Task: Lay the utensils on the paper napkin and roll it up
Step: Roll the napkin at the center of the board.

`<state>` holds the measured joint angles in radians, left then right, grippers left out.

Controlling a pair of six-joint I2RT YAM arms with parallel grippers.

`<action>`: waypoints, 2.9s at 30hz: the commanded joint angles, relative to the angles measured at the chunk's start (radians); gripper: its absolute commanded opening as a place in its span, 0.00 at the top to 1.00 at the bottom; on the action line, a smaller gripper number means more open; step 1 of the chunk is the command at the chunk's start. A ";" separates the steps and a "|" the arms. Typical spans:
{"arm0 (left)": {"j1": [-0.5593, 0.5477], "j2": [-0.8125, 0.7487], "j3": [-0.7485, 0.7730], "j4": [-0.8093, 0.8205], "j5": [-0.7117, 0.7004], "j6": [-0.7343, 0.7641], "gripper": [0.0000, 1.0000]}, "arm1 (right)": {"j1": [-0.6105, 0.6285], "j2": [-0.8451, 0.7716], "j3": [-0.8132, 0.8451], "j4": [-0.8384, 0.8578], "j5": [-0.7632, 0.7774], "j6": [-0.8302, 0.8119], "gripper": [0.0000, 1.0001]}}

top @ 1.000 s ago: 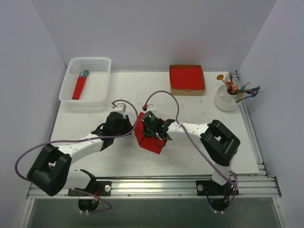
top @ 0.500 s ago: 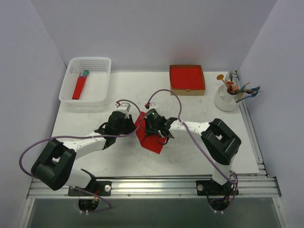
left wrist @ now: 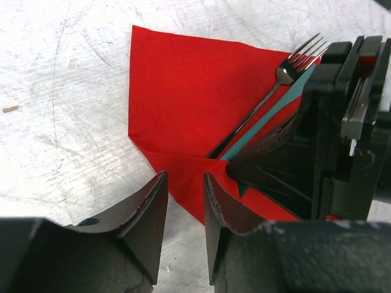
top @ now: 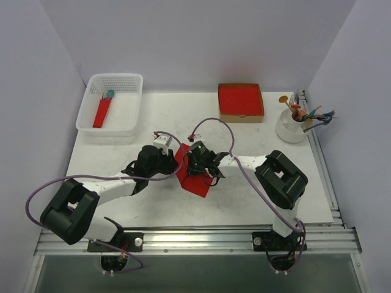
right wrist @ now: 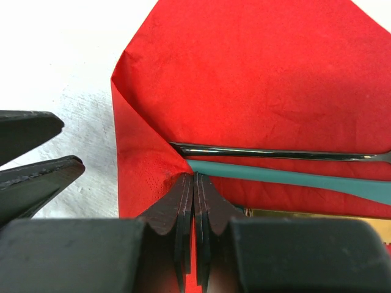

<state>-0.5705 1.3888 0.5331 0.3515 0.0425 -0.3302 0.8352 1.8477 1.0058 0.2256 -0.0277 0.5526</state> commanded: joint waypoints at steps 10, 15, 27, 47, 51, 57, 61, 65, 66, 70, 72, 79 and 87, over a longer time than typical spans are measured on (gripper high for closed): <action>-0.020 -0.092 -0.122 0.159 -0.003 0.000 0.64 | -0.050 -0.002 -0.030 -0.017 -0.060 -0.049 1.00; -0.068 -0.152 -0.140 0.138 -0.035 -0.001 0.64 | -0.062 -0.013 -0.033 -0.057 -0.075 -0.088 1.00; -0.118 -0.174 -0.148 0.130 -0.076 0.026 0.64 | -0.067 -0.068 -0.065 -0.132 -0.104 -0.144 1.00; -0.229 0.148 -0.156 0.546 -0.047 0.181 0.75 | -0.117 -0.150 -0.138 -0.186 -0.140 -0.215 1.00; -0.233 0.193 -0.160 0.627 -0.043 0.197 0.76 | -0.133 -0.143 -0.145 -0.183 -0.158 -0.229 1.00; -0.250 0.214 -0.156 0.659 -0.023 0.284 0.76 | -0.156 -0.140 -0.151 -0.180 -0.182 -0.244 1.00; -0.250 0.219 -0.133 0.606 -0.009 0.310 0.77 | -0.169 -0.136 -0.154 -0.175 -0.201 -0.252 1.00; -0.249 0.233 -0.151 0.636 -0.015 0.312 0.77 | -0.177 -0.131 -0.154 -0.170 -0.216 -0.253 1.00; -0.250 0.245 -0.156 0.649 -0.018 0.313 0.78 | -0.177 -0.131 -0.154 -0.169 -0.222 -0.252 1.00; -0.249 0.285 -0.150 0.685 -0.015 0.326 0.78 | -0.180 -0.130 -0.156 -0.169 -0.230 -0.257 1.00; -0.249 0.314 -0.145 0.708 -0.018 0.326 0.78 | -0.182 -0.130 -0.157 -0.170 -0.238 -0.258 1.00; -0.246 0.346 -0.136 0.692 -0.032 0.326 0.75 | -0.185 -0.127 -0.159 -0.167 -0.245 -0.260 1.00; -0.212 0.313 -0.176 0.661 -0.102 0.244 0.50 | -0.191 -0.120 -0.159 -0.166 -0.250 -0.258 1.00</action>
<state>-0.8043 1.7222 0.3721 1.0069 -0.0330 -0.0425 0.6586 1.7229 0.8730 0.1318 -0.3027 0.3161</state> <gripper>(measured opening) 0.485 0.029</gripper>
